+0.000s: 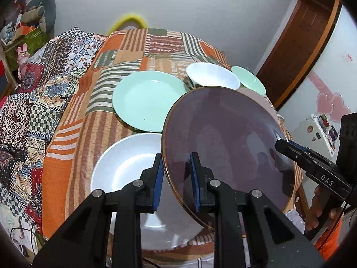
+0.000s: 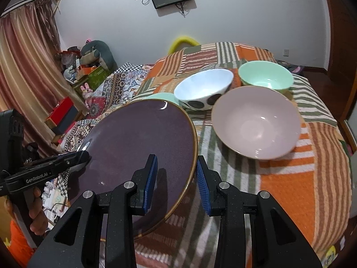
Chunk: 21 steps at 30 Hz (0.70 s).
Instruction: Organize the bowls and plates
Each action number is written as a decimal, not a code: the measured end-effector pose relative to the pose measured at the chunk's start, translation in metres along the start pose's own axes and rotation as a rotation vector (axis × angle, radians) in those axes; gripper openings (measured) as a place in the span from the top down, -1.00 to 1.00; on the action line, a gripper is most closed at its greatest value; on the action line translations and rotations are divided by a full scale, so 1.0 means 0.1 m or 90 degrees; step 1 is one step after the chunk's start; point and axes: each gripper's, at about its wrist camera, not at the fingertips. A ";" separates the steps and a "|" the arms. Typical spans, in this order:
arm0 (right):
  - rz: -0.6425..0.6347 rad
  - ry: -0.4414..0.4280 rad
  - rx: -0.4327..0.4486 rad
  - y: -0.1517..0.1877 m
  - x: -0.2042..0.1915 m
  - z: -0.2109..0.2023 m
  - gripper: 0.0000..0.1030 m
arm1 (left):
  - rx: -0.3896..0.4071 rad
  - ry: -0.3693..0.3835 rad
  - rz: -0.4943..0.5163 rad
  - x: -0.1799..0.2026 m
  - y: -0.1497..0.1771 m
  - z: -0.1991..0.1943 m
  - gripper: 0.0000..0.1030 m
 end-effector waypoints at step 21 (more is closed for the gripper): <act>0.068 0.038 -0.035 0.53 0.58 -0.18 0.38 | -0.105 0.013 0.059 0.57 0.32 0.49 0.59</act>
Point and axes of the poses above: each gripper's, at about its wrist camera, not at the fingertips, and z roughly the way its jaws point, x to its right, y to its underside, and after that the axes turned 4 degrees about -x, right-handed
